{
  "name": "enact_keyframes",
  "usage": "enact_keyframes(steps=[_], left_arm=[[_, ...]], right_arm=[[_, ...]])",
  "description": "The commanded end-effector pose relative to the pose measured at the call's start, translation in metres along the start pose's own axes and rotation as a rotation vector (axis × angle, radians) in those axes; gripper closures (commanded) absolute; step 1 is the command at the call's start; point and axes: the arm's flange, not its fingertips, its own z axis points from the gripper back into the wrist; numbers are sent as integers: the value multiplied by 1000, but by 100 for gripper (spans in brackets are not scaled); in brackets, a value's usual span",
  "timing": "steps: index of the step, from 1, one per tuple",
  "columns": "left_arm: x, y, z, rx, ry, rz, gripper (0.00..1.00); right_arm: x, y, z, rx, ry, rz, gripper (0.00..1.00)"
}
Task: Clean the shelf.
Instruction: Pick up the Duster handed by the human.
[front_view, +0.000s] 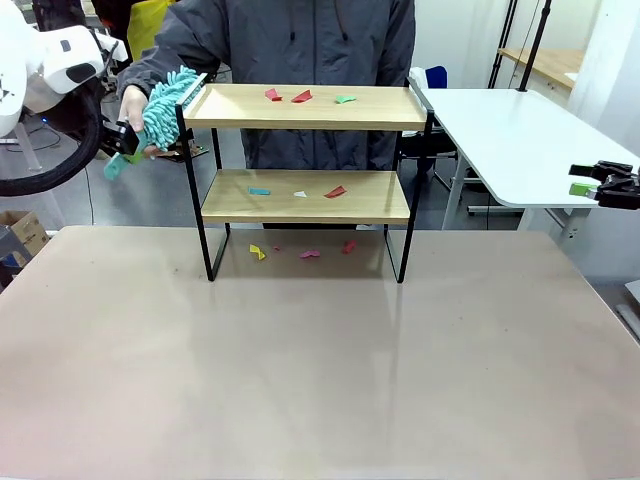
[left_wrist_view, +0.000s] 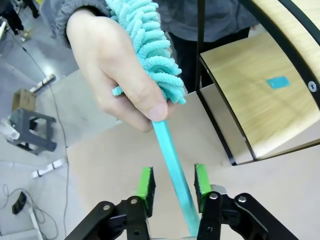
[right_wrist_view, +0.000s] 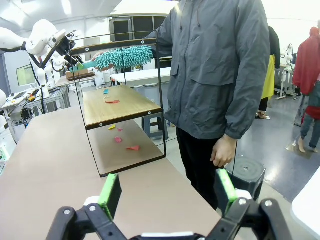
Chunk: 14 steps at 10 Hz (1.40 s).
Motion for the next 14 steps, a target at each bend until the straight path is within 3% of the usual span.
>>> enact_keyframes(steps=[1, 9, 14], left_arm=[[1, 1, 7, 21, 32, 30, 100], [2, 3, 14, 80, 35, 134, 100], [-2, 8, 8, 75, 43, 104, 100]], right_arm=[[5, 2, -2, -3, 7, -11, 0], [5, 2, -2, -3, 7, -11, 0], [5, 2, -2, -3, 7, -11, 0]])
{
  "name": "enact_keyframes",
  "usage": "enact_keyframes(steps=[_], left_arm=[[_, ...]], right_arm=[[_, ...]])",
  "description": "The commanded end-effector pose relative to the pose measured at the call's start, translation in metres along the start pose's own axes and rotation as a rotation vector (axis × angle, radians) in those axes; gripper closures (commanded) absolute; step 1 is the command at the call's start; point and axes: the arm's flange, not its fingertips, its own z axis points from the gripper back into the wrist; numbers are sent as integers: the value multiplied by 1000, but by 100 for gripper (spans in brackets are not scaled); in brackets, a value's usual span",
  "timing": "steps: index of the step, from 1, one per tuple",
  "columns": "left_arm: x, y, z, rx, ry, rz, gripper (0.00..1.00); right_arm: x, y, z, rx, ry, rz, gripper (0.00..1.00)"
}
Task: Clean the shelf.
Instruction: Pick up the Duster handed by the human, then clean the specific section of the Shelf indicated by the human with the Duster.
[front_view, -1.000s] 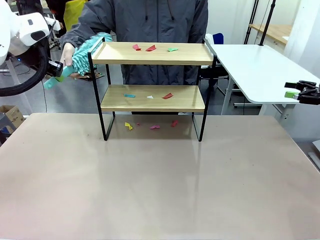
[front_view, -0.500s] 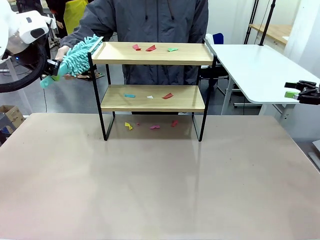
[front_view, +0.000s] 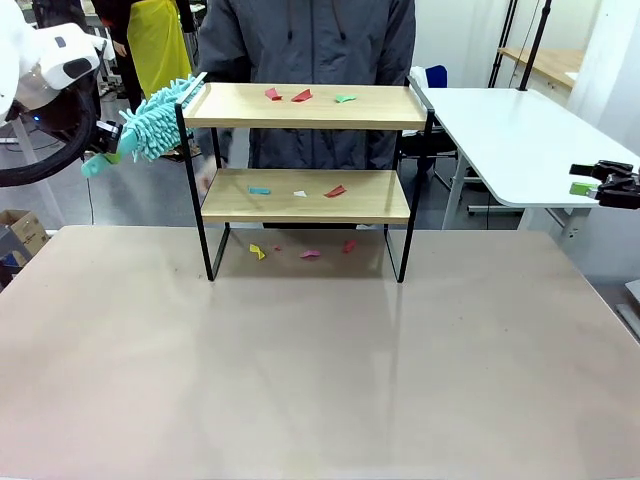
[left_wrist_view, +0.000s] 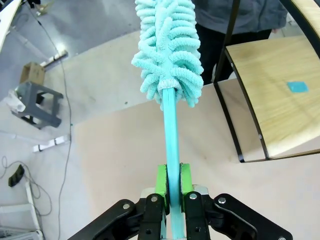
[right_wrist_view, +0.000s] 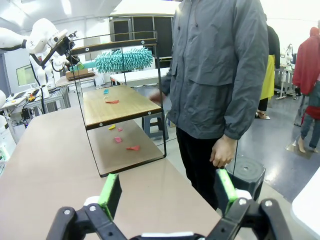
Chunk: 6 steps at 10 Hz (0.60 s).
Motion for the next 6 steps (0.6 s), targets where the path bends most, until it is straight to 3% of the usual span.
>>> enact_keyframes(steps=[1, 4, 5, 6], left_arm=[[1, 2, 3, 4, -8, -6, 100], [1, 2, 3, 4, -8, -6, 100], [0, 0, 0, 0, 0, 0, 87], [-2, 15, 14, 9, 11, -57, 87]], right_arm=[[5, 2, -2, -3, 7, -11, 0], [5, 2, -2, -3, 7, -11, 0], [5, 2, -2, -3, 7, -11, 0], [5, 2, -2, -3, 7, -11, 0]])
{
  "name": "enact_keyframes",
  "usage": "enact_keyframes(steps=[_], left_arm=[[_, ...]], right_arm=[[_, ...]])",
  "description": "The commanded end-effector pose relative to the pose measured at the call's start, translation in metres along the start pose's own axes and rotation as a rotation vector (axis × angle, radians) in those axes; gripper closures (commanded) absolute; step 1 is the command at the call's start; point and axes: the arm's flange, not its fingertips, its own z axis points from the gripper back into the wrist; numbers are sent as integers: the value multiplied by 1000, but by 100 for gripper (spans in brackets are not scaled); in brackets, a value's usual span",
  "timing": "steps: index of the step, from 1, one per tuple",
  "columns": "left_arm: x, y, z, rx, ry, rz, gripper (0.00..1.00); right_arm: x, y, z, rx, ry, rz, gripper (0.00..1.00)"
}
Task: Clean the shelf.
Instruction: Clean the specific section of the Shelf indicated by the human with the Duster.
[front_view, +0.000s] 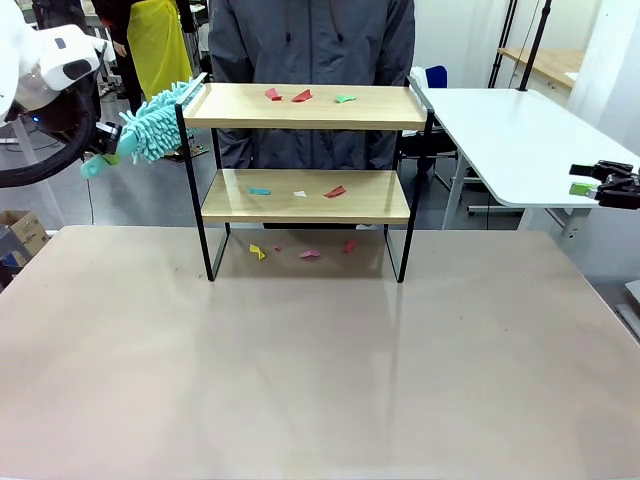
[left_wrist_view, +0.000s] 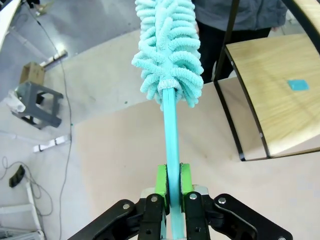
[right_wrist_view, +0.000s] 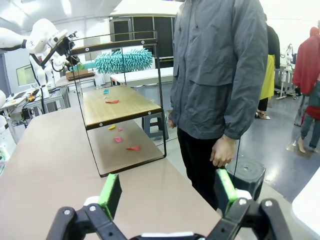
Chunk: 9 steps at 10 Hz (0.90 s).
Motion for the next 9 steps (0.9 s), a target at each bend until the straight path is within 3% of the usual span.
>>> enact_keyframes(steps=[1, 4, 7, 9], left_arm=[[-8, 31, 34, 38, 37, -114, 87], [-29, 78, 100, 37, 111, -338, 87], [-54, 107, 148, 85, 303, -715, 87], [-74, 114, 176, 57, 381, -949, 87]], right_arm=[[5, 2, -2, -3, 7, -11, 0], [5, 2, -2, -3, 7, -11, 0], [5, 2, -2, -3, 7, -11, 0], [5, 2, -2, -3, 7, -11, 0]])
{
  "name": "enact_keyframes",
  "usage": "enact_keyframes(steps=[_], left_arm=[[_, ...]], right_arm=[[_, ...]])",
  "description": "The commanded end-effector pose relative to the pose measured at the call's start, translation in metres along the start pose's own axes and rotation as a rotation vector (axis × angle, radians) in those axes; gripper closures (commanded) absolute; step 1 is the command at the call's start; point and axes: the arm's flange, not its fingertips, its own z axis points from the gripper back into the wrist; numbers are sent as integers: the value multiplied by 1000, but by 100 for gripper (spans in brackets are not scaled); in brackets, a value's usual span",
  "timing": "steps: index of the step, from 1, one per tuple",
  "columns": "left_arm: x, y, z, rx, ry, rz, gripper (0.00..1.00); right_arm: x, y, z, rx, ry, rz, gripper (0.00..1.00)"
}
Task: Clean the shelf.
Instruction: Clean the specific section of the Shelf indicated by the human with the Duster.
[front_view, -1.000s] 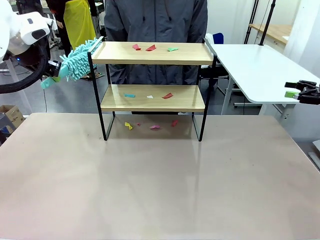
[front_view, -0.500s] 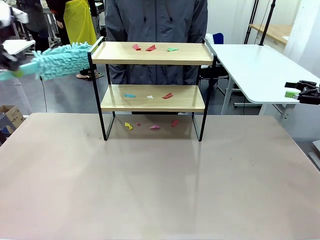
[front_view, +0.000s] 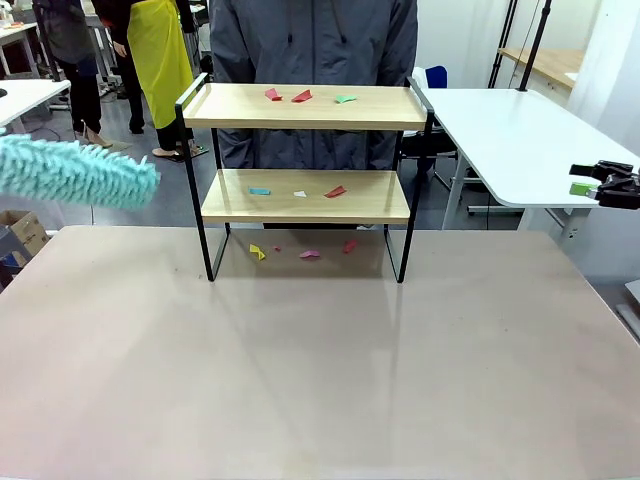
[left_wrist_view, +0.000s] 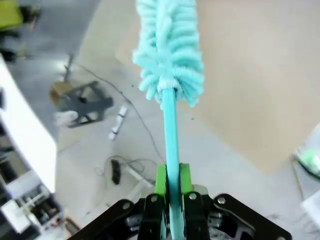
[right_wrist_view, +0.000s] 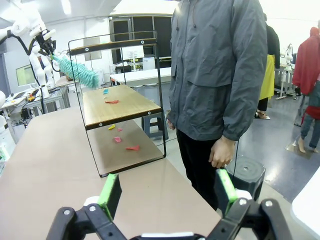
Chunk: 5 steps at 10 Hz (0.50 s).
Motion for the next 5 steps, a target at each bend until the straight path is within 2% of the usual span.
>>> enact_keyframes(steps=[1, 3, 4, 5], left_arm=[[-10, -8, 13, 25, 3, -276, 87], [-7, -30, 7, -31, 43, -566, 87], [0, -35, 9, -102, -1, -632, 87], [3, -45, 7, -138, 24, -704, 87]], right_arm=[[5, 2, -2, -3, 7, -11, 0], [5, 2, -2, -3, 7, -11, 0], [5, 2, -2, -3, 7, -11, 0], [5, 2, -2, -3, 7, -11, 0]])
